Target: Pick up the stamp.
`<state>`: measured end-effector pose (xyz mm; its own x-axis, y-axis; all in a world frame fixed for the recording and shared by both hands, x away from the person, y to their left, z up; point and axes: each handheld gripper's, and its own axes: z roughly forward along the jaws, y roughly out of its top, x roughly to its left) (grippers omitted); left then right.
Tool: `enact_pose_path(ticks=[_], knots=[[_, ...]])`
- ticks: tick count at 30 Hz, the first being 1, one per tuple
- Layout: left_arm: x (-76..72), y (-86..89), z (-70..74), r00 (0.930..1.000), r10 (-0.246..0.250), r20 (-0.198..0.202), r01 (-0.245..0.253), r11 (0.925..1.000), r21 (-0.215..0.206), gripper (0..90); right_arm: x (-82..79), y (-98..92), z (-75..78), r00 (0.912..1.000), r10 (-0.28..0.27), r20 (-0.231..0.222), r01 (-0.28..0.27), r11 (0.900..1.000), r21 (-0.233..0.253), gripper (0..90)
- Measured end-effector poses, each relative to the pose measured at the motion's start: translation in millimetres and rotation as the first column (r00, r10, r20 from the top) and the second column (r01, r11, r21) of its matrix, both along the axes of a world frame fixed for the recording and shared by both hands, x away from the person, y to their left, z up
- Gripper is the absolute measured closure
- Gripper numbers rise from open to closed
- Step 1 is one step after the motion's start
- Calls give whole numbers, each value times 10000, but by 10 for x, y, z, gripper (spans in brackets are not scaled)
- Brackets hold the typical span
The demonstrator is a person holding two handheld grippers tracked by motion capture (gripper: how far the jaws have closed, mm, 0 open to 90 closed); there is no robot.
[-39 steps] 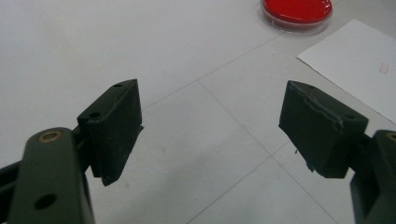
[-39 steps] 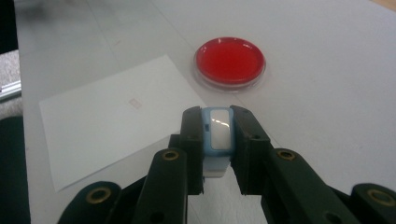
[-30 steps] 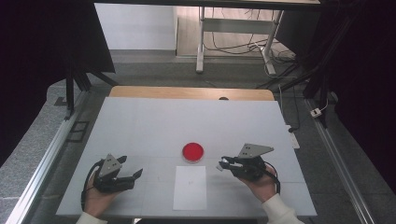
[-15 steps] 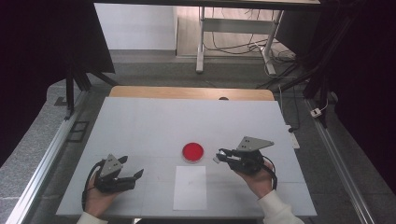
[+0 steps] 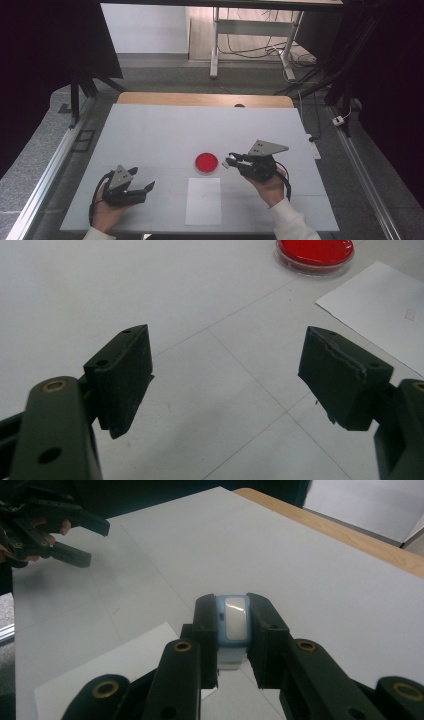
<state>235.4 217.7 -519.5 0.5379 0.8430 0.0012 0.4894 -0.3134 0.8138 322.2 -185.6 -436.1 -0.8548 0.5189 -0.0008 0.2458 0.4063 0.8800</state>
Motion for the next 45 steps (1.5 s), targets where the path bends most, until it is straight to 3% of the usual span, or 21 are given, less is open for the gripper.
enact_pose_path(ticks=[16, 29, 45], knots=[[12, 0, -1, 10000, 69, 16, -69, 9999, -82, 214, 38, 247, -18, 9999, 127, -29, -126, 9991, 400, 751], [46, -34, 0, 9999, 96, 40, -96, 9999, -67, 215, 89, 320, -59, 9996, 217, -183, -203, 9972, 713, 750], [56, -44, 8, 9999, 97, 119, -98, 9999, 34, 217, 86, 341, -64, 9993, 322, -205, -309, 9975, 634, 751]])
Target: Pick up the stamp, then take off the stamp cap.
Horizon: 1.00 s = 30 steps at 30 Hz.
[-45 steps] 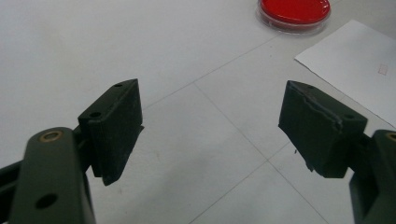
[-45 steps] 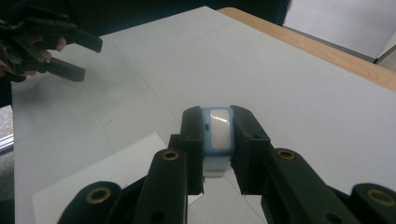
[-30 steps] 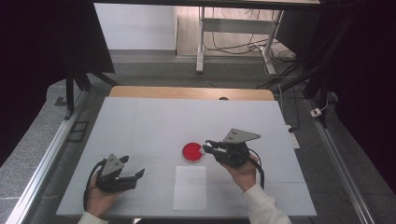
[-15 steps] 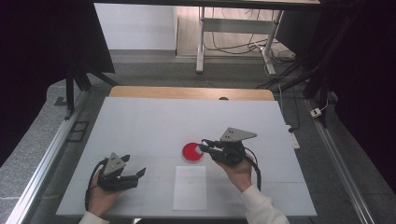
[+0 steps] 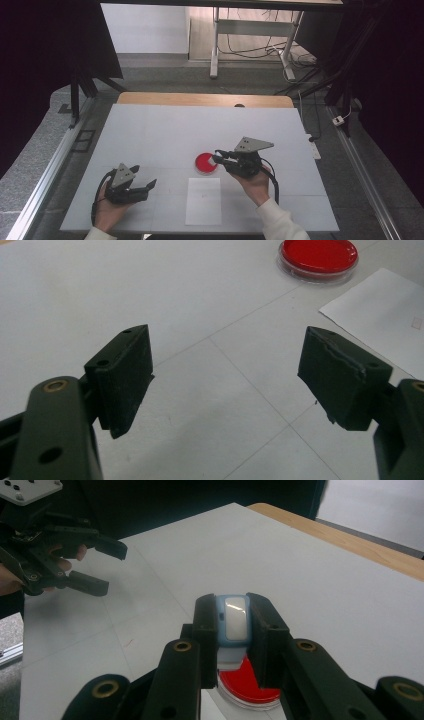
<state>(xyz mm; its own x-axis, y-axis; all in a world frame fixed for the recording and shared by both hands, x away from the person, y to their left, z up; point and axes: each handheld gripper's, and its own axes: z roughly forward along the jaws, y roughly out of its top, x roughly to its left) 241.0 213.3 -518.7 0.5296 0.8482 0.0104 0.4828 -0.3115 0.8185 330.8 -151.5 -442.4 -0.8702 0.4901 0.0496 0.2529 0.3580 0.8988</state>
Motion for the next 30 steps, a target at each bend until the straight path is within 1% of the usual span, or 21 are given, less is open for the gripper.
enact_pose_path(ticks=[4, 7, 10, 17, 22, 30], knots=[[3, -7, 11, 10000, -16, 40, 16, 10000, -31, 217, 4, 4, -11, 10000, 22, -47, -22, 10000, -6, 750], [4, -31, 32, 9999, -99, 109, 98, 9999, 89, 217, 3, 10, -16, 10000, 28, -28, -28, 10000, 40, 750], [20, -52, 56, 9998, -127, 183, 126, 9999, 79, 216, 4, 16, -17, 10000, 45, -15, -45, 10000, 12, 750], [54, -135, 102, 9991, -302, 311, 300, 9995, 58, 217, 4, 17, -23, 10000, 71, -26, -71, 10000, 64, 751], [83, -213, 123, 9982, -506, 313, 505, 9987, 59, 218, 1, 22, -23, 10000, 64, -30, -64, 10000, 70, 751], [125, -302, 126, 9977, -630, 267, 627, 9980, 99, 217, 1, 29, -27, 10000, 60, -46, -60, 10000, 45, 750]])
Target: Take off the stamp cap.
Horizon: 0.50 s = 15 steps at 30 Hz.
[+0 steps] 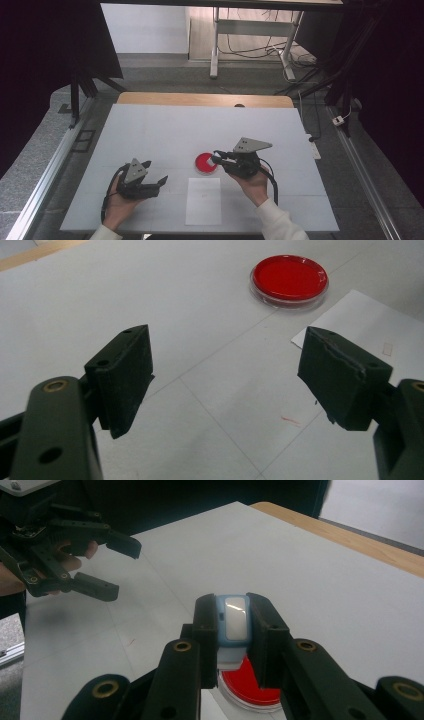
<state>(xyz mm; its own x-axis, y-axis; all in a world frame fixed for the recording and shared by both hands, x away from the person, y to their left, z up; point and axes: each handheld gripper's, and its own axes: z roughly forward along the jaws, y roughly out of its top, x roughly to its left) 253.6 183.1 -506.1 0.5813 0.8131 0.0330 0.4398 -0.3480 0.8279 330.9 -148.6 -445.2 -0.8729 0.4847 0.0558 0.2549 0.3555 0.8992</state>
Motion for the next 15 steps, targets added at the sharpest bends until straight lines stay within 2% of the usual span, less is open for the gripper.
enact_pose_path(ticks=[15], knots=[[105, -195, 21, 9994, -347, 25, 347, 9994, 38, 217, -3, 14, -7, 10000, 18, -12, -18, 10000, 35, 750]])
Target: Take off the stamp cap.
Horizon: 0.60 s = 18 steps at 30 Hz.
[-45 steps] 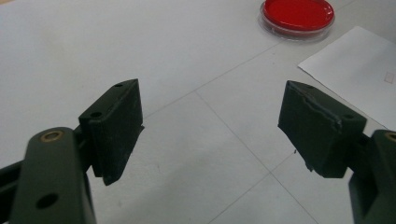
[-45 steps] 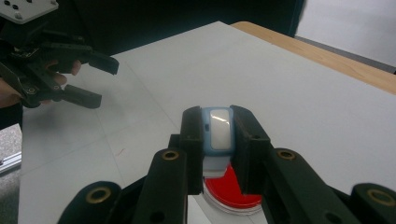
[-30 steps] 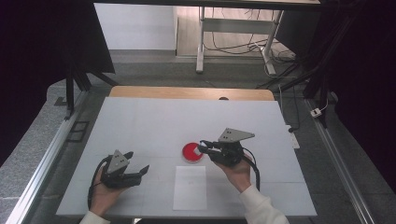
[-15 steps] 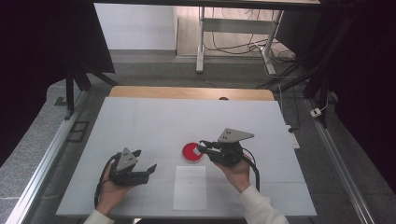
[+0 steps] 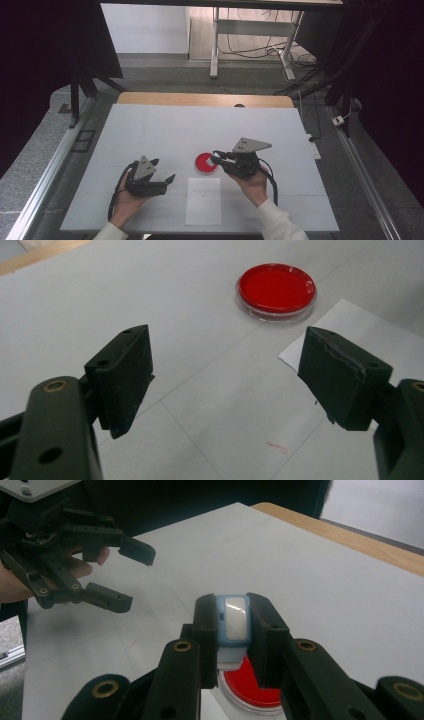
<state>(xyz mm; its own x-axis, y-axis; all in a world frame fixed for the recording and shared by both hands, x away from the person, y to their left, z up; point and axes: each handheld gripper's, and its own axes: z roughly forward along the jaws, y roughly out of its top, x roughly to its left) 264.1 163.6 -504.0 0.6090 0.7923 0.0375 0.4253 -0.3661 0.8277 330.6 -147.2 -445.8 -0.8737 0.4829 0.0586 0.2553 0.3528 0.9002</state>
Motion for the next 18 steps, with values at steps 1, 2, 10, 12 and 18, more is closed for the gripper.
enact_pose_path(ticks=[1, 2, 10, 12, 18], knots=[[8, -14, 1, 10000, -36, -2, 36, 10000, 25, 217, 0, 0, 0, 10000, 4, -1, -4, 10000, 3, 750], [15, -28, 1, 10000, -58, -10, 58, 10000, 51, 217, -1, 1, 0, 10000, 5, 2, -5, 10000, -1, 750], [65, -127, 8, 9997, -252, 18, 252, 9996, 101, 218, 3, -7, 0, 10000, -53, -12, 53, 10000, 39, 750], [74, -143, 7, 9996, -281, 7, 281, 9995, 107, 217, 2, -6, 0, 10000, -59, -9, 59, 10000, 41, 750], [107, -197, 8, 9994, -352, 7, 352, 9993, 143, 218, 2, -6, 0, 10000, -86, -5, 86, 9999, 62, 750]])
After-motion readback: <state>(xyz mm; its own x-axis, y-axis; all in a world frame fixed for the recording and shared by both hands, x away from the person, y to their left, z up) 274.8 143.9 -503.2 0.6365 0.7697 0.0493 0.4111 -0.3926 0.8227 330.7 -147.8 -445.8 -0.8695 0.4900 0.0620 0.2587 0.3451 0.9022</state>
